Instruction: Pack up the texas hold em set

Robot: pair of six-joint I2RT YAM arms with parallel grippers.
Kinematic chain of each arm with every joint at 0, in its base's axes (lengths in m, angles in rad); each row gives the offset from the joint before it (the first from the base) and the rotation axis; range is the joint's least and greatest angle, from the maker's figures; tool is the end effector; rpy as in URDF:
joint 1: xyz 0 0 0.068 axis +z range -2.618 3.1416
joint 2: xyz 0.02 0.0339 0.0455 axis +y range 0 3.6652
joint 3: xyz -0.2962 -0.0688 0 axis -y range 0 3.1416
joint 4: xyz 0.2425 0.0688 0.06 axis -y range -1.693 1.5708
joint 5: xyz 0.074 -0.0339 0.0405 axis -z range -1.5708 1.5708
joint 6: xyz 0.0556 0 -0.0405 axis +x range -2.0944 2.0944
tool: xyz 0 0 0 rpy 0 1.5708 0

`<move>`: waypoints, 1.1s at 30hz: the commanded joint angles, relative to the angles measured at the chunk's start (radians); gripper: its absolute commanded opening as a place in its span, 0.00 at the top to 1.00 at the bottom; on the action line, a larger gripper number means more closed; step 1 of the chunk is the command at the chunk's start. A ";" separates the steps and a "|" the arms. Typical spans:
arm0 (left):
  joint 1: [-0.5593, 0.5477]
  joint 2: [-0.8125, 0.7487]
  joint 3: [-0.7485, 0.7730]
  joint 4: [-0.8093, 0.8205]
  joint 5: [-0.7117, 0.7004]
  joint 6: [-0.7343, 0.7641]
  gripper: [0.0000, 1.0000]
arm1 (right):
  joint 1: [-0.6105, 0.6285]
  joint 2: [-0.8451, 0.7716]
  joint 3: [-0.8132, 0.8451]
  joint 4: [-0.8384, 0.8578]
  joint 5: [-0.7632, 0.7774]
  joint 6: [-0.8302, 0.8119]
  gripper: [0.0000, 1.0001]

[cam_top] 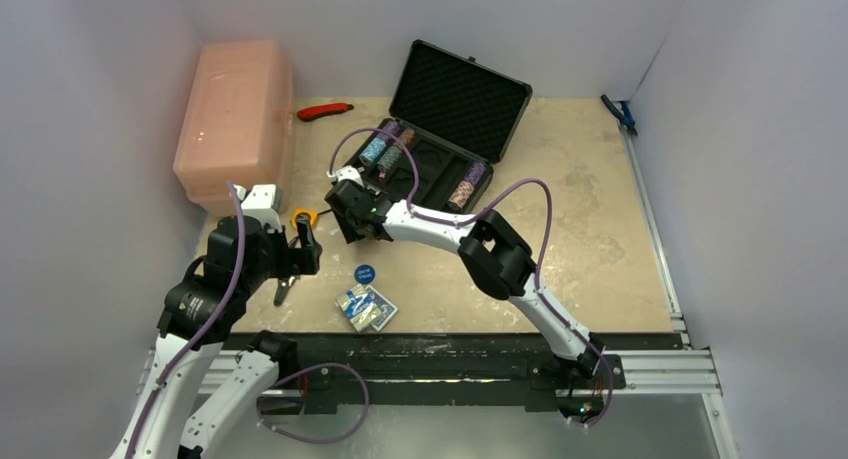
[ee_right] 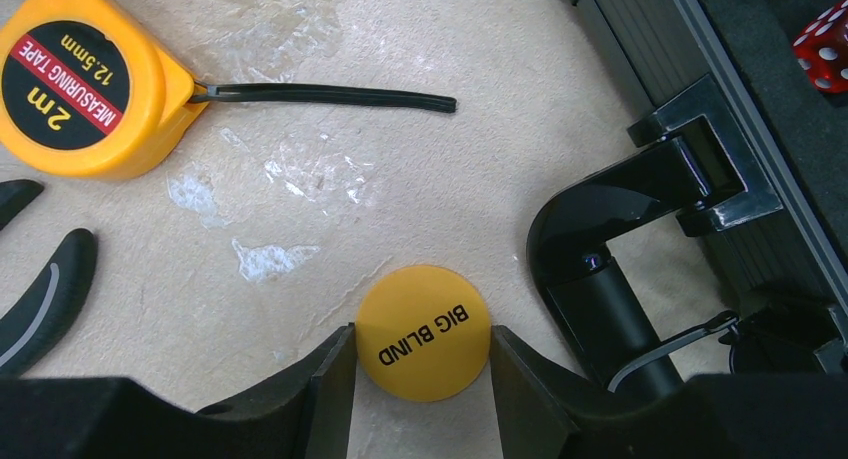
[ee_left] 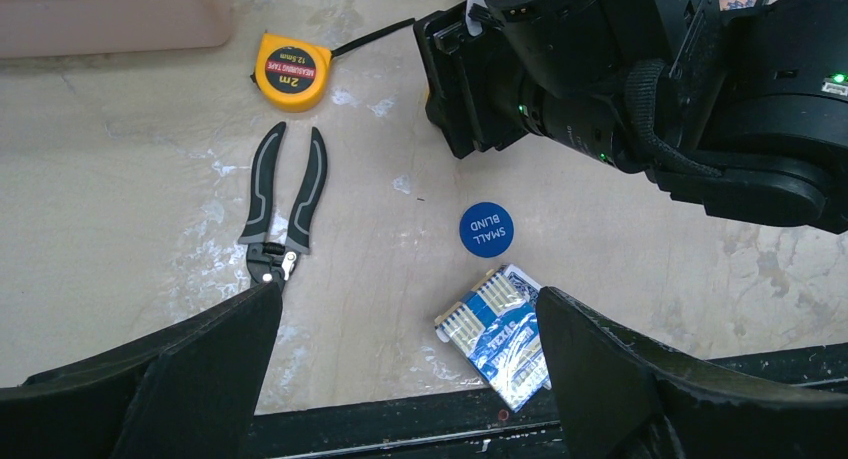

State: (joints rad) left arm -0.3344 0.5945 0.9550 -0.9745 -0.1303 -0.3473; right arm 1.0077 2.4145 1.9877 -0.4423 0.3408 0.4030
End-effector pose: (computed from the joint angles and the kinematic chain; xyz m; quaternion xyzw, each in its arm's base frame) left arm 0.0835 -0.0214 0.3467 -0.0357 0.8856 -0.0991 0.4523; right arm 0.3192 0.4708 0.1681 -0.2199 0.9009 0.0983 0.3611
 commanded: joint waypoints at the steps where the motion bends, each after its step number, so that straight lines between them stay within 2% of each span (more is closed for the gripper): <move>1: 0.005 -0.005 -0.002 0.017 -0.006 0.016 0.01 | -0.003 -0.017 -0.054 -0.020 -0.024 -0.020 0.62; 33: 0.005 -0.009 -0.002 0.016 -0.015 0.013 0.01 | 0.005 -0.197 -0.104 -0.013 -0.057 -0.013 0.65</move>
State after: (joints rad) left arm -0.3344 0.5922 0.9550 -0.9745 -0.1345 -0.3473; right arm 1.0077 2.2982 1.8893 -0.4568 0.2928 0.3985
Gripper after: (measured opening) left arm 0.993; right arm 0.503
